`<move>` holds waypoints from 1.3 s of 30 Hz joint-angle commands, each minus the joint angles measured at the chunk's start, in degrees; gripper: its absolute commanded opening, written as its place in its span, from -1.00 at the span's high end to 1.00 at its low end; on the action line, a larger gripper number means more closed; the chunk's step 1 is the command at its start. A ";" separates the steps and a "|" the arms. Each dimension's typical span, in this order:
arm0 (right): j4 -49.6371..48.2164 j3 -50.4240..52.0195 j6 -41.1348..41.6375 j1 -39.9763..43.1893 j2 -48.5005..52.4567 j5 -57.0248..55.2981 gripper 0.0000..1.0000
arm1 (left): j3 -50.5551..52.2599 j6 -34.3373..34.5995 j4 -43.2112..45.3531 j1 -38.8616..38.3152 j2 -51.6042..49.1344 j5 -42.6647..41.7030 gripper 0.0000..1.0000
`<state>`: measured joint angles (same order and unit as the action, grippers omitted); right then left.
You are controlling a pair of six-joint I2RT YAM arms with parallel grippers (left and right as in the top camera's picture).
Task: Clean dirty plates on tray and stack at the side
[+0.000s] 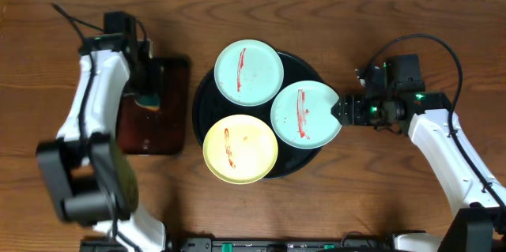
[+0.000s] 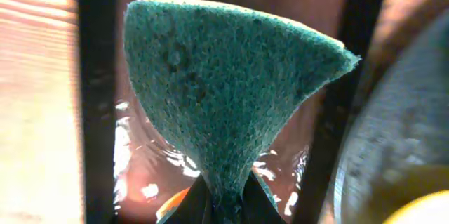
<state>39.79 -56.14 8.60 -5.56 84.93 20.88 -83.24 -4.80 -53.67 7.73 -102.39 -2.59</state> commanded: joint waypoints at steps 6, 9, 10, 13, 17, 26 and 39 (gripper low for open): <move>-0.17 -0.04 7.32 -0.98 0.68 -2.27 -0.30 | -1.60 3.50 -3.89 -0.09 4.59 -0.48 0.85; -0.11 -0.04 7.69 -1.05 1.64 -2.21 -0.28 | -1.60 3.50 -3.87 -0.09 4.57 -3.85 0.86; -0.09 -0.02 7.69 -1.22 2.14 -2.23 -0.28 | -1.60 3.50 -3.85 -0.09 4.57 -4.50 0.85; -0.90 0.09 7.58 -2.60 4.46 -2.56 -0.23 | -1.60 3.63 -3.96 -0.15 4.59 -5.64 0.85; -2.82 0.09 7.02 -4.66 8.52 -8.24 -0.07 | -1.60 3.67 -3.93 -0.15 4.57 -6.01 0.85; -7.21 0.07 6.97 -4.92 13.68 -9.11 0.23 | -1.60 3.65 -3.89 -0.17 4.74 -6.01 0.85; -9.14 -0.04 5.90 -4.13 13.53 -9.03 0.53 | -1.92 7.21 -4.15 -5.79 6.71 -6.10 0.86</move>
<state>30.72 -56.07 14.85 -10.02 98.48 12.21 -84.14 0.32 -57.32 3.86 -97.60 -7.84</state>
